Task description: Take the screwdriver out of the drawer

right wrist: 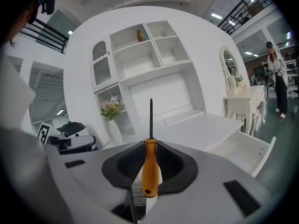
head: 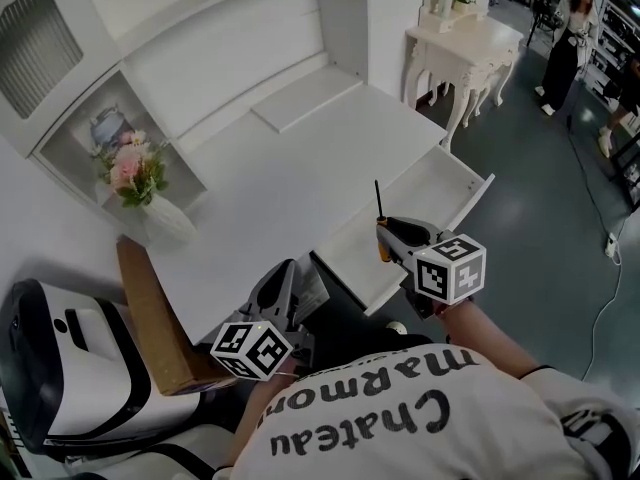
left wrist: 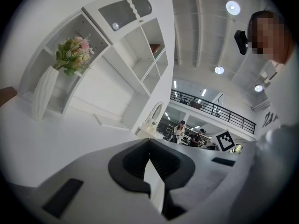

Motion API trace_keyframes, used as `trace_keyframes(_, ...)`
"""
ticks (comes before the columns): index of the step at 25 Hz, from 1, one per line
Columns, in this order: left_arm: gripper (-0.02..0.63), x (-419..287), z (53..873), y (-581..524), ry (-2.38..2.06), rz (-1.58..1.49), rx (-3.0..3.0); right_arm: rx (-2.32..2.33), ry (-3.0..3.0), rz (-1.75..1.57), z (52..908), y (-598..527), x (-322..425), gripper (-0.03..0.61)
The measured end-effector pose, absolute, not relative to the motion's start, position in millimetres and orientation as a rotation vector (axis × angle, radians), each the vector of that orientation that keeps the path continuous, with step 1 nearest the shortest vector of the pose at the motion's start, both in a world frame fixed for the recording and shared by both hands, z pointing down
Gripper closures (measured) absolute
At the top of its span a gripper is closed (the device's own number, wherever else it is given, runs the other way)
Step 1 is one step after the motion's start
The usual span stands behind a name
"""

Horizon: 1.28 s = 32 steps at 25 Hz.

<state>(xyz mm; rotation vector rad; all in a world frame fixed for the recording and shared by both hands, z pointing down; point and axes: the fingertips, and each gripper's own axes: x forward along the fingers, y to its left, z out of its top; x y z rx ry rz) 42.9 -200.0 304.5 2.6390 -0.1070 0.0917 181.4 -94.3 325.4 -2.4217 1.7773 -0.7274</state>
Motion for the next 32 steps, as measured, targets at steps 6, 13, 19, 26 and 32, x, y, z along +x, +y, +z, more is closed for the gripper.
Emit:
trace_keyframes(6,0.591,56,305,-196,-0.101,0.096,2.645,-2.419,1.769,-0.725,326,-91,193,0.492)
trace_keyframes(13,0.591,70,305,-195,-0.092,0.105,2.652,-2.412,1.762,-0.731,330,-89,204,0.492)
trace_keyframes(19,0.591,78,309,-193,-0.077,0.117,2.647,-2.413,1.755,-0.717,328,-87,209,0.492)
trace_keyframes(26,0.591,80,310,-193,-0.066,0.122,2.642,-2.424,1.749,-0.722,329,-88,209,0.492)
trace_keyframes(32,0.591,78,310,-196,-0.061,0.116,2.643,-2.434,1.756,-0.704,326,-90,207,0.492)
